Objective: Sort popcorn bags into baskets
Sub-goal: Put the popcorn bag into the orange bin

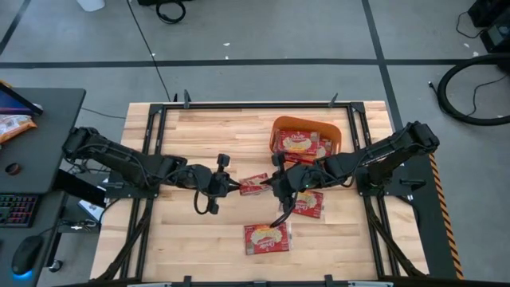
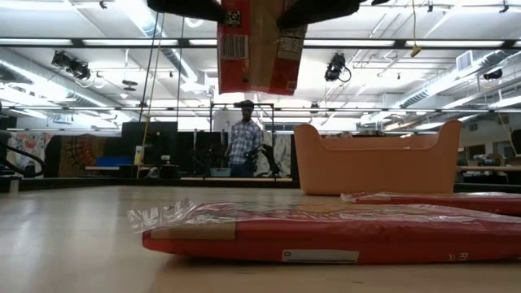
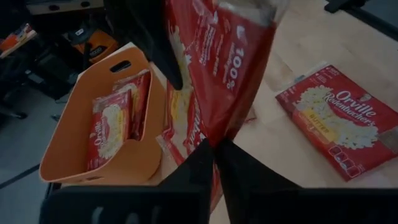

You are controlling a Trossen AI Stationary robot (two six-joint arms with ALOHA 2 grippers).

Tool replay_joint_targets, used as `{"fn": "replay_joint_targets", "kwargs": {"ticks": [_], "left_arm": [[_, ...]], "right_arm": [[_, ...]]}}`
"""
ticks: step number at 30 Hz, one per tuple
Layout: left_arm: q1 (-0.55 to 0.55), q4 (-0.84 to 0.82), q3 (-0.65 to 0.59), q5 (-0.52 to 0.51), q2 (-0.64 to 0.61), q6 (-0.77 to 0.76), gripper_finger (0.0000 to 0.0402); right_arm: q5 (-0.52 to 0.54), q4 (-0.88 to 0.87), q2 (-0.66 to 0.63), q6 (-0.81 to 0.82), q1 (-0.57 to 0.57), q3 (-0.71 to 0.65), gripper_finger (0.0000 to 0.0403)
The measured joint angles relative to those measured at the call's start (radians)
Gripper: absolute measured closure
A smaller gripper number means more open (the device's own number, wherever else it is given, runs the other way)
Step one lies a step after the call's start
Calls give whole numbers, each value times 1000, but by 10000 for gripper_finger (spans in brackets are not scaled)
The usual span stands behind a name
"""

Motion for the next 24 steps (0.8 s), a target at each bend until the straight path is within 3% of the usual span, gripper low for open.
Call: {"fn": "replay_joint_targets", "kwargs": {"ticks": [4,9,17,24], "left_arm": [[0,-6,1,-47,-7,-20,331],[12,-79,1,-103,-32,-27,285],[100,-119,-6,-22,-52,-111,285],[141,-167,-10,-17,-52,-200,286]], "right_arm": [[29,-24,0,3,0,0,372],[180,-185,-8,57,8,38,368],[312,-544,-15,310,-16,183,379],[465,-778,-15,514,-80,238,371]]}}
